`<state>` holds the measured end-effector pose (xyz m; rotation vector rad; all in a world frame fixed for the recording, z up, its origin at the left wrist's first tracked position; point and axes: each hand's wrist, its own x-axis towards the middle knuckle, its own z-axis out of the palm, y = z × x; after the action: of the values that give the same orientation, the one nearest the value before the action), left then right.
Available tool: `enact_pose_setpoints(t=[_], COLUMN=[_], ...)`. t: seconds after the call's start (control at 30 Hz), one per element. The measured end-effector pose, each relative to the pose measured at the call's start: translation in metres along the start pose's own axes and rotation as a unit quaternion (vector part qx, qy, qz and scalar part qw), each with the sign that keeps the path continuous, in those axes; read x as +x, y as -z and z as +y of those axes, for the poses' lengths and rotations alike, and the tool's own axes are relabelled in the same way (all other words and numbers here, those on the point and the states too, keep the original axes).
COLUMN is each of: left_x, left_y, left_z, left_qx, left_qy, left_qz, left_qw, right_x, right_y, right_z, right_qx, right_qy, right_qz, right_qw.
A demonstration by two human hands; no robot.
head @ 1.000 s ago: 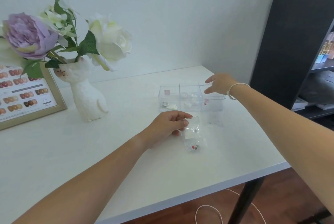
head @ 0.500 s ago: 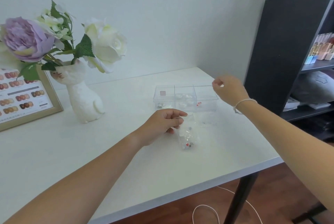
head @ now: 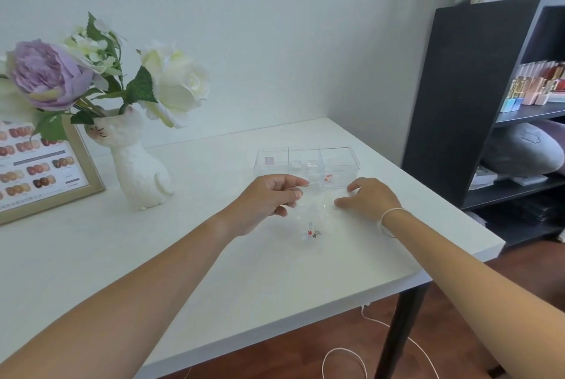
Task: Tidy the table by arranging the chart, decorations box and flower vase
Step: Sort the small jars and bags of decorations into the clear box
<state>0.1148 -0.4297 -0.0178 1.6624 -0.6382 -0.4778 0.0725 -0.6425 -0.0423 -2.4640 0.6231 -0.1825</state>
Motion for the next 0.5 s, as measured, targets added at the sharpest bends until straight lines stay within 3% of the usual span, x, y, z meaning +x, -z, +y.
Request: enact_pose_setpoints(t=[0.17,0.5], left_x=[0.001,0.027], left_y=[0.002,0.005], left_z=[0.004,0.037], left_qx=[0.007,0.049], left_qy=[-0.003,-0.049], left_qz=[0.005,0.047], left_qw=[1.0,0.996], right_x=[0.001,0.001], right_y=[0.005,0.011], right_z=[0.002,0.014], right_qx=[0.059,0.13], right_qy=[-0.011,0.013], right_qz=[-0.05,-0.016], right_qw=[0.997,0.991])
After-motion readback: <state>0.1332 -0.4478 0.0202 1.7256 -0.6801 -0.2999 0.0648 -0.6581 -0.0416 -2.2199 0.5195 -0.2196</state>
